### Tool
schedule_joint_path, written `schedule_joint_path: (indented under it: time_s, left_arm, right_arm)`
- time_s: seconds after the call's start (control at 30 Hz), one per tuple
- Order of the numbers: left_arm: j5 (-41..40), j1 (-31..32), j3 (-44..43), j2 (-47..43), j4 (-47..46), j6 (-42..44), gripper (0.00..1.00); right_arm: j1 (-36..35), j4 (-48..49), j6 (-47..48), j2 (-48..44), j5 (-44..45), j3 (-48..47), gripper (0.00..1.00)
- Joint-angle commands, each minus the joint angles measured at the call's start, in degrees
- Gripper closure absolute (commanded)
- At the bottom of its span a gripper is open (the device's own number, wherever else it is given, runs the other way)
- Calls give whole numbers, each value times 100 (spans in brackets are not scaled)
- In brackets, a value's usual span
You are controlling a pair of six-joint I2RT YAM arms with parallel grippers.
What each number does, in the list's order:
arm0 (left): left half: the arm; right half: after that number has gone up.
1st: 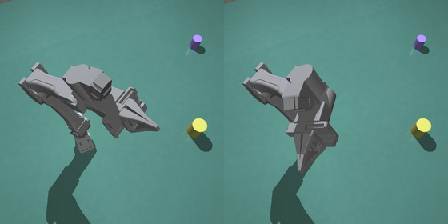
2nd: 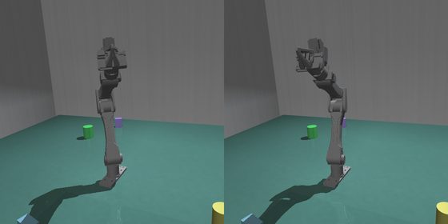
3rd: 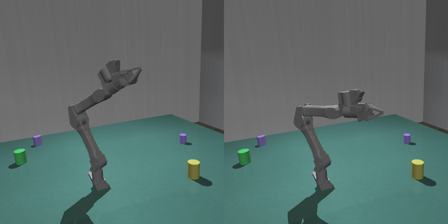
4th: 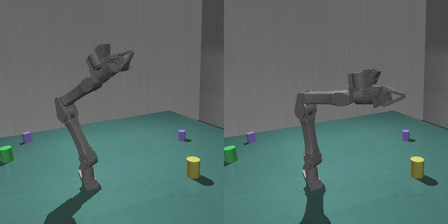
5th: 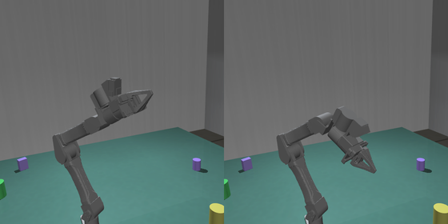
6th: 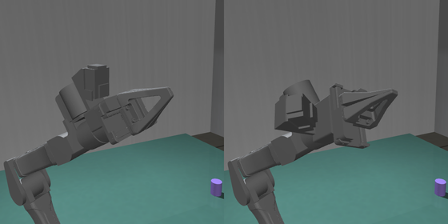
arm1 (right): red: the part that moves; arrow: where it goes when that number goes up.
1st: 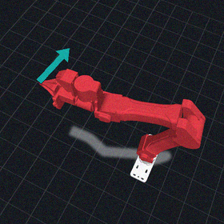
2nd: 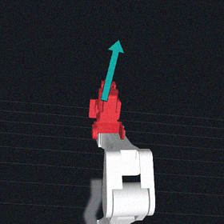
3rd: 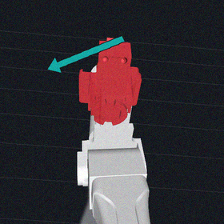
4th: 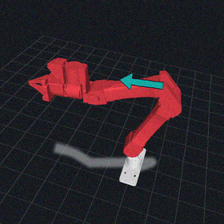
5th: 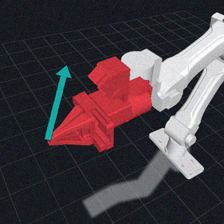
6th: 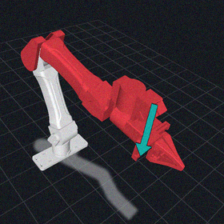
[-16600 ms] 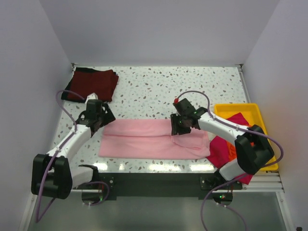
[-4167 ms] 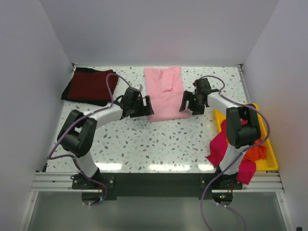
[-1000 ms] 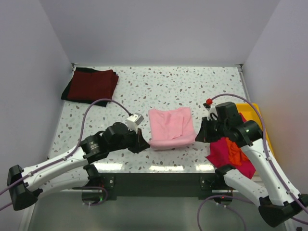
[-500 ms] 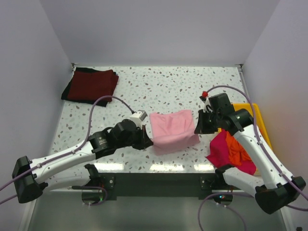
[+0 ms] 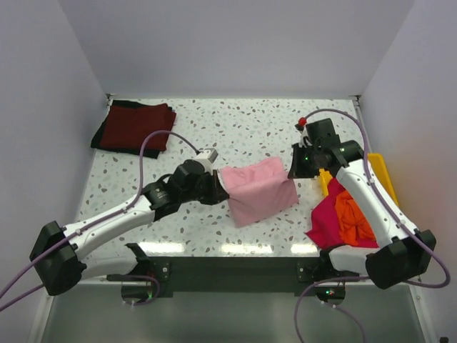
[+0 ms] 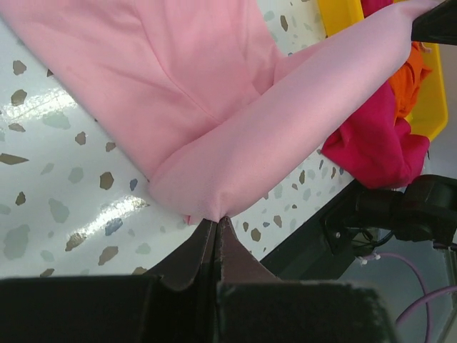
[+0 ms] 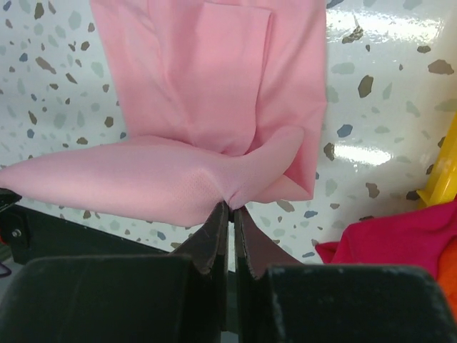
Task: Fold and stack the t-shirts
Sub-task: Fold the tshirt
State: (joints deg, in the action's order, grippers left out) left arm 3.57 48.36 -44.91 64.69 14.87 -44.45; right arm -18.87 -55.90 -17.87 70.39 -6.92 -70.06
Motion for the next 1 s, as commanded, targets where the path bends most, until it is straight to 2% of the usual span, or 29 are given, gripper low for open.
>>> schedule_joint_path:
  time_s: [0.0, 0.37, 0.6, 0.63, 0.67, 0.7, 0.73, 0.77, 0.8, 0.83, 0.87, 0.97]
  left_arm:
    - [380, -195, -334, 228, -529, 296, 100]
    - [671, -713, -712, 967, -626, 498, 100]
    - [1005, -1661, -1011, 1880, -1135, 595, 100]
    - [1040, -1785, -1072, 2046, -1371, 586, 96]
    - [1014, -1917, -1134, 2370, -1408, 508, 84]
    - [927, -2127, -1300, 2512, -1591, 464, 68]
    - [700, -2190, -1380, 2627, -1758, 446, 29]
    - [576, -2234, -1468, 2785, -1803, 419, 19]
    - [452, -2260, -1677, 2830, -1786, 419, 13]
    - [329, -2261, -1766, 2839, -1690, 428, 2]
    - [293, -2261, -1872, 2804, -1637, 472, 0]
    - [284, -2252, -1785, 2585, -1549, 559, 0]
  right_arm:
    - [120, 377, 266, 395, -29, -280, 100]
    - [393, 650, 450, 1397, -389, -894, 100]
    - [674, 974, 539, 2768, -661, -1887, 100]
    - [718, 1141, 547, 2970, -749, -2167, 100]
    - [745, 1317, 513, 3215, -750, -2309, 100]
    - [780, 1571, 460, 3679, -758, -2475, 95]
    - [815, 1669, 451, 3927, -802, -2808, 85]
    - [824, 1766, 381, 4086, -872, -2942, 62]
    - [833, 1967, 346, 4279, -977, -2995, 54]
    - [833, 2065, 319, 4307, -1109, -3004, 48]
    - [833, 2152, 267, 4282, -1336, -2952, 41]
    - [833, 2600, 214, 3896, -1470, -2400, 35]
